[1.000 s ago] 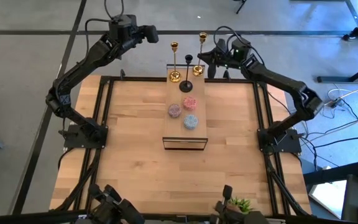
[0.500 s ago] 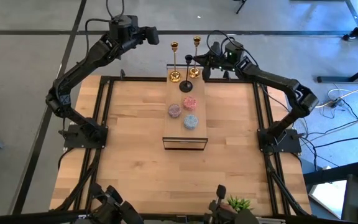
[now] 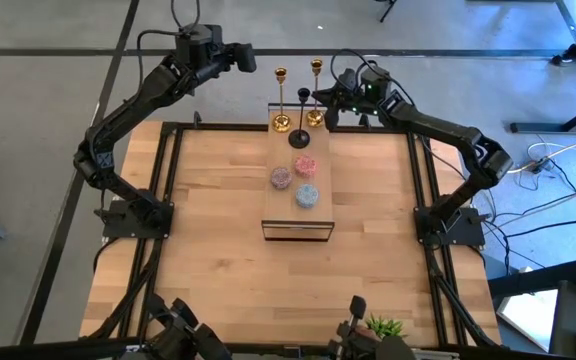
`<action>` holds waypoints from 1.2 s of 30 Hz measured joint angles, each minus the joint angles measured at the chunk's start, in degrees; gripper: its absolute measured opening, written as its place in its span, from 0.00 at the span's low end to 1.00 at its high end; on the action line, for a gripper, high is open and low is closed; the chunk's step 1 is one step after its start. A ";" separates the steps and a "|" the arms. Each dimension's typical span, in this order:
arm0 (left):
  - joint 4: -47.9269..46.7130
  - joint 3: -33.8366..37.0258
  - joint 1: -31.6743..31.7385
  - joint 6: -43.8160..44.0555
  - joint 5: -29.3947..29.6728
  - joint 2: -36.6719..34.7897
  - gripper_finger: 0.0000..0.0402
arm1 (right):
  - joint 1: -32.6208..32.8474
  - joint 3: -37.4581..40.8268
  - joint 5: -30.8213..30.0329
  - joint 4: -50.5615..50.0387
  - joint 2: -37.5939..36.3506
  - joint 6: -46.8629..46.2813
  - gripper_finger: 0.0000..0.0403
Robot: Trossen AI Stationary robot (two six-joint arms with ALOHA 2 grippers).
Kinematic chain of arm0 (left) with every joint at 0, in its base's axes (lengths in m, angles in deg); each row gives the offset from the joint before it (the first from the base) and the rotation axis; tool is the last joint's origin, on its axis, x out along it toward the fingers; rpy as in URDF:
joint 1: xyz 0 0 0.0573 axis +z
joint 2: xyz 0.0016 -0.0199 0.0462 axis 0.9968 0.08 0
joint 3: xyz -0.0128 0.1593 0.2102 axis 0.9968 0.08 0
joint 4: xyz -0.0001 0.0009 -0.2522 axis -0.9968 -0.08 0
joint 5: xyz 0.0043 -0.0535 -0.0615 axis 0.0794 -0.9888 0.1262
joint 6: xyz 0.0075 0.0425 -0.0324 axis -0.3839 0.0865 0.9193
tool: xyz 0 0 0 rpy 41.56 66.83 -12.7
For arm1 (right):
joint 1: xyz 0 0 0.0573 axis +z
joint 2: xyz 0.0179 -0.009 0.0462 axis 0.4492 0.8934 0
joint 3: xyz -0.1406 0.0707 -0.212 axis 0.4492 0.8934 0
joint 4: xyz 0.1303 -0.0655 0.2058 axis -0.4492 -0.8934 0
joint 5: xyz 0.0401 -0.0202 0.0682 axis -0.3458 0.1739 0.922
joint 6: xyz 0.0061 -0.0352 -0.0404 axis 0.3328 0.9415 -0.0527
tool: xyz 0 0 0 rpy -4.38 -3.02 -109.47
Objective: Pick & Place candle stick holders
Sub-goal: Put the gold candle holder on the shelf
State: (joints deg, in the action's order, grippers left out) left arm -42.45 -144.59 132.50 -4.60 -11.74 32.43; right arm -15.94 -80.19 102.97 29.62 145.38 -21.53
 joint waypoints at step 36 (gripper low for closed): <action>0.02 0.00 0.00 -0.42 -0.13 0.00 0.52 | 1.58 2.64 -4.28 3.13 -0.04 -2.10 0.04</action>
State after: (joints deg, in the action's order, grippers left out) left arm -42.43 -144.59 132.50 -5.02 -11.87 32.43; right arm -14.36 -77.55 98.68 32.75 145.34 -23.63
